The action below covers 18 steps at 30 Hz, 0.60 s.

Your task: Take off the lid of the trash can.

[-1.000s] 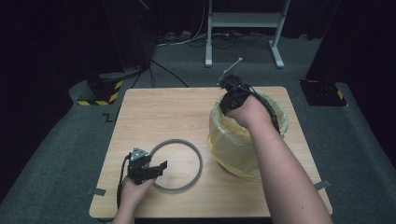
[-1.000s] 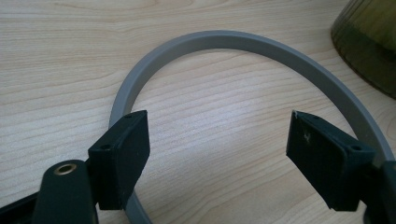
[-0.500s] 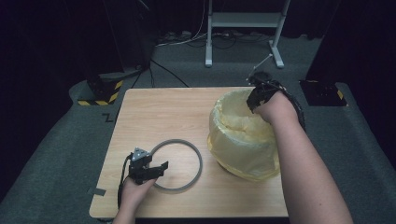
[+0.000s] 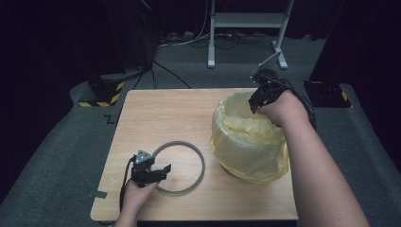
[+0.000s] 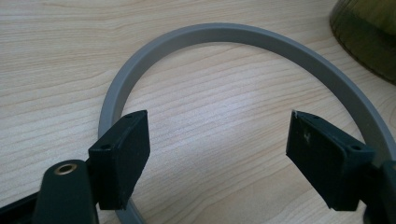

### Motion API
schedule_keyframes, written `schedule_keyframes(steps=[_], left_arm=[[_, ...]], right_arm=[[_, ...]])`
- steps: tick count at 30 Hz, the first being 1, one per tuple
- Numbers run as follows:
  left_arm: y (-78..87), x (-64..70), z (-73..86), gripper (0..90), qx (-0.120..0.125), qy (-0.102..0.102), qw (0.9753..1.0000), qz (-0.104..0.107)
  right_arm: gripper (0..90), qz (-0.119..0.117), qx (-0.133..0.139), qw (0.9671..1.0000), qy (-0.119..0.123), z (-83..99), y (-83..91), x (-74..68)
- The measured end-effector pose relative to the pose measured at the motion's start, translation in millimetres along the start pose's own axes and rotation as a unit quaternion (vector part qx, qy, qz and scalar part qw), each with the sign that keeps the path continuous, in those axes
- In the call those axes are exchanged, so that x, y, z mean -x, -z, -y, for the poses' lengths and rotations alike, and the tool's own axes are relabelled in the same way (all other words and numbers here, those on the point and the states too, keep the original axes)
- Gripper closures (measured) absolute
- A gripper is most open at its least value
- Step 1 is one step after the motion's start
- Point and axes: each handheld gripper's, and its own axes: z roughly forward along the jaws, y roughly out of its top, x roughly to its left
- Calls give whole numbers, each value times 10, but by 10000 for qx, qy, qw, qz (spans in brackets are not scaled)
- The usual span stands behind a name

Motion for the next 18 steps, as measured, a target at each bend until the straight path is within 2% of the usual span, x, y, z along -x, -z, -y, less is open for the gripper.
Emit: schedule_keyframes(steps=[7,12,18], left_arm=[[1,-10,4,214,4,36,10000,-12],[-2,-17,8,214,0,31,10000,-3],[-20,-15,13,215,-57,-12,10000,-2]], right_arm=[[501,-124,10,9998,-174,123,263,272],[531,-42,-56,9995,-319,203,370,465],[624,78,-192,9989,-422,281,448,644]])
